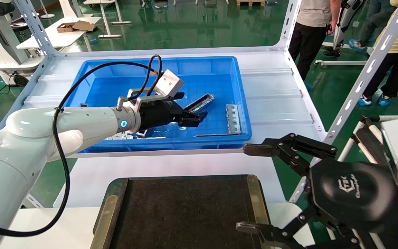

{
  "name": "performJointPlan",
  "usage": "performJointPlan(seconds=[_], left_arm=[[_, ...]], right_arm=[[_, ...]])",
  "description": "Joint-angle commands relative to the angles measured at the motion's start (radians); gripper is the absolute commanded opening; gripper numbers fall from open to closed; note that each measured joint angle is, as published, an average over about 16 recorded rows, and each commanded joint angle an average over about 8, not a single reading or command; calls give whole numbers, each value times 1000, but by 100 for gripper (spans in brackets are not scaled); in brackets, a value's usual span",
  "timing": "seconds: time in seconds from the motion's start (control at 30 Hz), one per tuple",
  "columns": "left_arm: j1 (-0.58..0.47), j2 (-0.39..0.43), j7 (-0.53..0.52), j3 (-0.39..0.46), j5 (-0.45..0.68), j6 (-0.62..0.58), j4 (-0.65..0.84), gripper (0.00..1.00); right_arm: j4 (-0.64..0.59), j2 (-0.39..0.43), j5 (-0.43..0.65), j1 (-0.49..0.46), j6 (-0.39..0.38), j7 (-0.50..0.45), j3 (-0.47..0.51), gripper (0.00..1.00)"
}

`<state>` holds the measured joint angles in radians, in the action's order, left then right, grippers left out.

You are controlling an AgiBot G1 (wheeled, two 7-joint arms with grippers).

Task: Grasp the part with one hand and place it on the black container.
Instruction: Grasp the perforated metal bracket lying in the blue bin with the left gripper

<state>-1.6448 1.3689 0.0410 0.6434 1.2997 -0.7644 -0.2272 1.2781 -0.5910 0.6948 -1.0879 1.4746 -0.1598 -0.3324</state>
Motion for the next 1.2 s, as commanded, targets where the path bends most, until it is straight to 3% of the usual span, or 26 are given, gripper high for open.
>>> performJointPlan(seconds=[0.03,0.1,0.17,1.2], left_arm=[[5,0,-23,19,-5,17,-7,37],[7,0,-41,38,-10,32,-15,12],[10,0,-58,55,-18,46,-22,0],[20,-8,-114,218,-151,103,-21,0]], right_arm=[[0,0,0,0,0,0,0,25],[0,0,0,0,0,0,0,1],[0,0,0,0,0,0,0,0],[0,0,-1,0,0,0,-1,0]])
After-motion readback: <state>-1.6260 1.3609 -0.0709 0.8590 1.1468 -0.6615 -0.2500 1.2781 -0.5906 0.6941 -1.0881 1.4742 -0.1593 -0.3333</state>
